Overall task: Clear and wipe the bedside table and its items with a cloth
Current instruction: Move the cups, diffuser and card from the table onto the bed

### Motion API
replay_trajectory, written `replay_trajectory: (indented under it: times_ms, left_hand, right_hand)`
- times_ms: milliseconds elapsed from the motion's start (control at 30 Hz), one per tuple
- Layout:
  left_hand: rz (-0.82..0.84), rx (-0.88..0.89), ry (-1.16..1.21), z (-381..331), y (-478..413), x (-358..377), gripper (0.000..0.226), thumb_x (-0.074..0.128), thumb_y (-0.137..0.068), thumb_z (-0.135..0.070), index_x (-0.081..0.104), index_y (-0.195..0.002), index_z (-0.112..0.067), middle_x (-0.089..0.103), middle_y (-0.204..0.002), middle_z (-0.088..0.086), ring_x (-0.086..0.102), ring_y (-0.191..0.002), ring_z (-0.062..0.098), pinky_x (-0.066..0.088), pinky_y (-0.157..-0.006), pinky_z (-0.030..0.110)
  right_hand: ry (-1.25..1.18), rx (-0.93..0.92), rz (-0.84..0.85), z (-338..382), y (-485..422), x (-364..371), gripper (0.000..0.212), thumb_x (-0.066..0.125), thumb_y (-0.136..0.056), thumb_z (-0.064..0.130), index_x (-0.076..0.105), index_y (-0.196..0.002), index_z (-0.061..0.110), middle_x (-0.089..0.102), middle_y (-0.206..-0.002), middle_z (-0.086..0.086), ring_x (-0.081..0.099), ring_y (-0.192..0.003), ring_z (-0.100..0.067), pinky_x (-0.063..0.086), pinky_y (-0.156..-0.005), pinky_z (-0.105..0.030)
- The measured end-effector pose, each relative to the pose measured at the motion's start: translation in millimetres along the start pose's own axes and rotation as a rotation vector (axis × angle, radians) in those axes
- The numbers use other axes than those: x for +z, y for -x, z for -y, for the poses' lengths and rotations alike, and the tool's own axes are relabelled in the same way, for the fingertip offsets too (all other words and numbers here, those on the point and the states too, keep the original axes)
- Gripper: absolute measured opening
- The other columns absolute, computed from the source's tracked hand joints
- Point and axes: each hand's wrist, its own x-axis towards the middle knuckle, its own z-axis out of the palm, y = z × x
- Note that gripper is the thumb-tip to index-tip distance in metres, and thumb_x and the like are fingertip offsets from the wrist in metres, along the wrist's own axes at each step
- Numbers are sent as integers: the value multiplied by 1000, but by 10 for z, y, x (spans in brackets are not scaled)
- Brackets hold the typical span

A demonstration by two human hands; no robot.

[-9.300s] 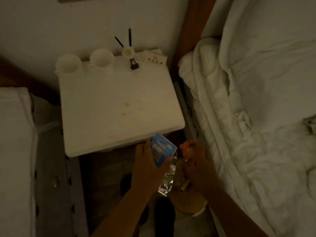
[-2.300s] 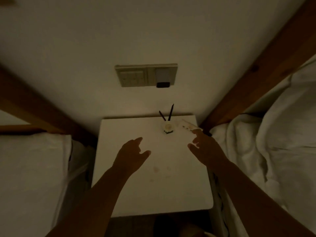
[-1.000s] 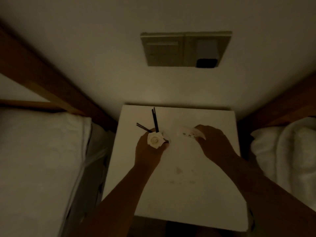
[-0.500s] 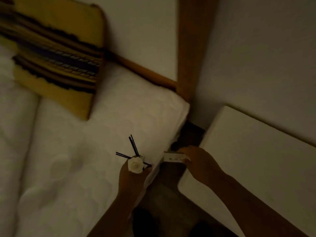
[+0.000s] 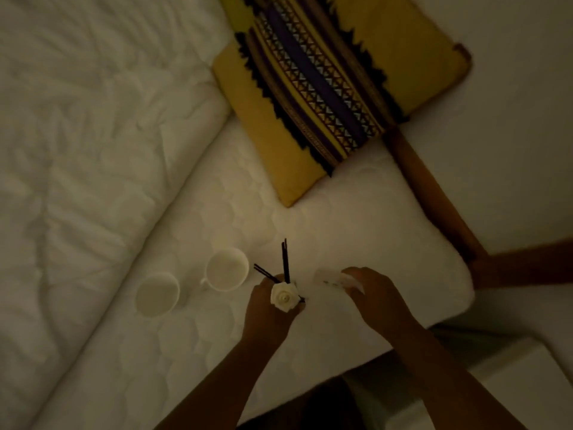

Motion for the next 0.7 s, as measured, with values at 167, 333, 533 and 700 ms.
replay_trajectory:
  times_ms: [167, 333, 533, 700]
  left_hand:
    - [-52, 42, 9, -102, -210, 141, 64, 87, -62, -16, 54, -89, -64, 63, -75, -23, 64, -77, 2, 55, -68, 21]
    - [-97, 89, -20, -120, -533, 313, 29, 83, -66, -6, 64, -81, -22, 66, -73, -13, 65, -71, 2, 50, -61, 10]
    - [-180, 43, -36, -52, -827, 298, 44, 86, -63, -10, 63, -96, -27, 66, -87, -32, 63, -80, -10, 48, -72, 6]
    - [-261, 133, -108, -18, -819, 362, 50, 79, -58, -9, 54, -99, -24, 58, -80, -41, 43, -82, -38, 30, -68, -12]
  right_hand:
    - [77, -100, -1, -67, -437, -197, 28, 55, -93, 10, 64, -119, 10, 64, -113, -16, 59, -105, -32, 49, -91, -45]
    - [89, -229, 31, -255, -803, -307, 28, 58, -91, 9, 65, -118, 9, 65, -110, -14, 61, -102, -31, 50, -91, -43]
    - [111, -262, 71, -404, -1187, -311, 32, 58, -90, 10, 63, -122, 13, 64, -116, -12, 60, -106, -28, 48, -95, -39]
    - [101, -273, 77, -470, -1280, -205, 33, 55, -90, 8, 63, -121, 15, 63, -115, -12, 59, -106, -28, 48, -94, -39]
